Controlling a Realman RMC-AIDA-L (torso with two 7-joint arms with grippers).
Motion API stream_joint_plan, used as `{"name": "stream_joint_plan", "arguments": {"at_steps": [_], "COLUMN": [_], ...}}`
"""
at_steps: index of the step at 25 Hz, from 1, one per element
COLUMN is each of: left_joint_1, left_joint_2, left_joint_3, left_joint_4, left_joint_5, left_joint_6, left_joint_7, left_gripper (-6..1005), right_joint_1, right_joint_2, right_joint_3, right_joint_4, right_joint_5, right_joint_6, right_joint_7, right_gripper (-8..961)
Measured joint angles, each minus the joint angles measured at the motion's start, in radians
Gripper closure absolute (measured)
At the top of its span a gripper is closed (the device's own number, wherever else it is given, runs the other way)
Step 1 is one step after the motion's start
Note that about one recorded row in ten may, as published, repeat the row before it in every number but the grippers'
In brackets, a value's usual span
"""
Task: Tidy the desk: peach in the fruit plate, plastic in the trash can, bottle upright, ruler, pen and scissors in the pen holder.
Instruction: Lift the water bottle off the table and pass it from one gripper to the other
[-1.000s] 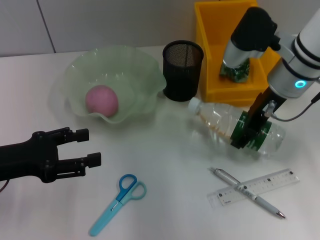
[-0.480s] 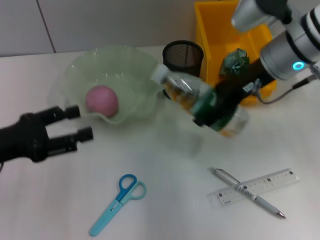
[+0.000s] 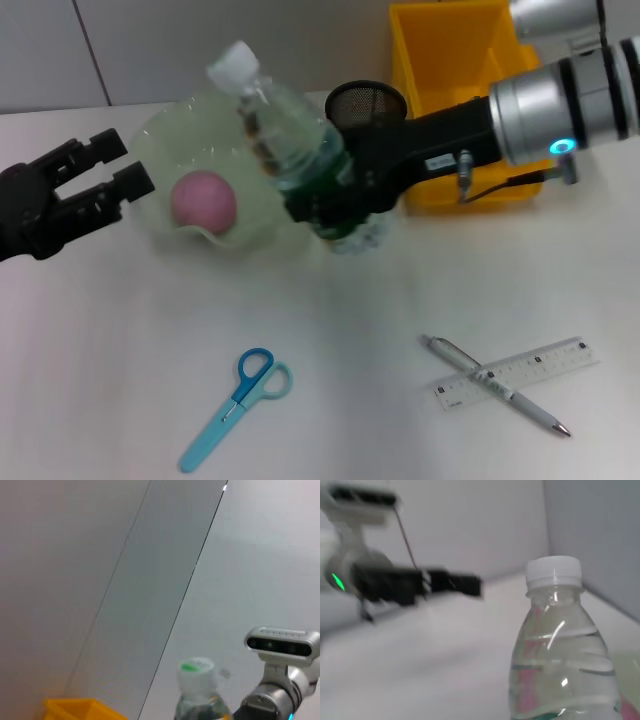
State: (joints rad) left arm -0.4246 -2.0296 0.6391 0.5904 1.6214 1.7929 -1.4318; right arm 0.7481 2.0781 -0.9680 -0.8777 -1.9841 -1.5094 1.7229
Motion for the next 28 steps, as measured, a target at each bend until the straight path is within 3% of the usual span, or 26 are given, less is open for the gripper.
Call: {"name": "stream_joint_plan", "arguments": {"at_steps": [10,18,28], "left_joint_1": [-0.025,-0.04,-0.053], "left_joint_2": [-0.034,-0.035,-0.037], "left_joint_3": [0.003,0.01,0.011], "left_joint_4": [-0.013,-0.04,-0.057], "left_joint_5": [-0.078,-0.086,-0.089], "left_joint_6": [-0.006,-0.002,0.008], "left_joint_7": [0.003,0.006,0.033], "left_gripper": [233,234,236], "right_joint_1": [0.029,0.049,0.067], "right_joint_2": [0.003,0.006,0.01], "right_joint_3": [-0.016,-0.092,-0.1], "right_joint_4": [0.208,0.276,0.322], "right_joint_5": [0.168,0.247,0.262], "right_joint_6": [0.002,0.016,0.026], "right_joint_7": [-0.199,-0.267,-0.29], "right_gripper": [190,189,188]}}
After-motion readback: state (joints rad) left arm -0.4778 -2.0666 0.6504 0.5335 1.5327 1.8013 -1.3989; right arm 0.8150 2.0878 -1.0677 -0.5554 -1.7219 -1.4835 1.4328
